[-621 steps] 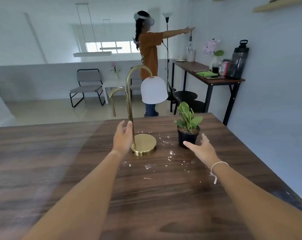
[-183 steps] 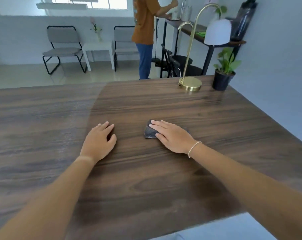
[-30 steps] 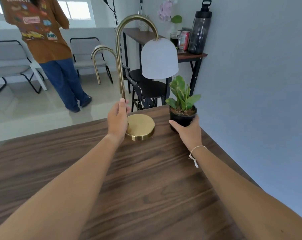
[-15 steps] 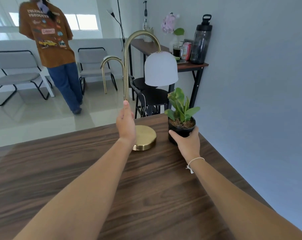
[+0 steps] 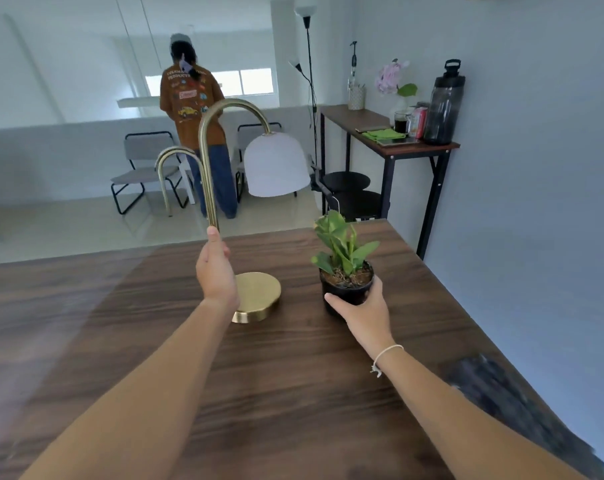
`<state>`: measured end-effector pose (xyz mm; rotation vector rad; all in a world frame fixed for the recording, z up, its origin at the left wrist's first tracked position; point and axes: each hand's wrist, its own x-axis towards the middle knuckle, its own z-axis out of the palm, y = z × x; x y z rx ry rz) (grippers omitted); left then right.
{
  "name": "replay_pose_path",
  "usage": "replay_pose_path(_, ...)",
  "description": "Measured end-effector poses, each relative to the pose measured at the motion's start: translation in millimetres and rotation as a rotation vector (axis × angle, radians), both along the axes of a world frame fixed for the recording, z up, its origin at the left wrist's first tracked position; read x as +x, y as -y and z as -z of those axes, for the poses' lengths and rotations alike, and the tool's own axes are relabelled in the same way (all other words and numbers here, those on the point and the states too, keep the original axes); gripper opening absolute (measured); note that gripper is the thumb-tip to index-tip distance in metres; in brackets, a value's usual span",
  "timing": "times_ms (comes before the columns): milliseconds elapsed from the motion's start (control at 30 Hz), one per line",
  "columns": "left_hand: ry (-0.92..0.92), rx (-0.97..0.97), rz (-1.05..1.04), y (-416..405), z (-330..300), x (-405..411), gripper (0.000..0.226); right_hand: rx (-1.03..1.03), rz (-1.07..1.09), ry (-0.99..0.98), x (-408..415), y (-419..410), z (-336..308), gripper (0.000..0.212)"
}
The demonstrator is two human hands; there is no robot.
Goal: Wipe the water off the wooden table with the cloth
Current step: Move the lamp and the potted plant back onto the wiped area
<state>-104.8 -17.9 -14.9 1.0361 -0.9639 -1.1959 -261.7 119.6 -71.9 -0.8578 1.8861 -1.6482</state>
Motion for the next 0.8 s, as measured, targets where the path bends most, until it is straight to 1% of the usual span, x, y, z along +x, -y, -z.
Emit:
replay_pose_path(100, -0.004, 0.028, -0.065, -15, 2, 32, 0.041, 0.006, -0.063, -0.02, 15, -11, 3, 0.074)
replay_pose_path(267, 0.02, 0.039, -0.124, -33, 12, 65, 0.041, 0.037, -0.091, -0.032, 23, -16, 4, 0.074)
replay_pose_path(433, 0.01, 0.037, -0.102, -34, 20, 72, 0.041, 0.058, -0.064, -0.059, 22, -13, 9, 0.079)
replay_pose_path(600, -0.031, 0.025, -0.083, -34, 27, 74, 0.042, 0.071, -0.1, -0.098, 21, -16, 13, 0.08)
replay_pose_path(700, -0.095, 0.027, -0.068, -34, 29, 79, 0.04, 0.119, -0.102, -0.12, 18, -31, 13, 0.09)
replay_pose_path(733, -0.122, 0.023, -0.05, -34, 30, 83, 0.04, 0.147, -0.087, -0.148, 17, -38, 11, 0.089)
replay_pose_path(800, -0.153, 0.02, 0.001, -34, 32, 90, 0.038, 0.209, -0.064, -0.313, 12, -58, 7, 0.08)
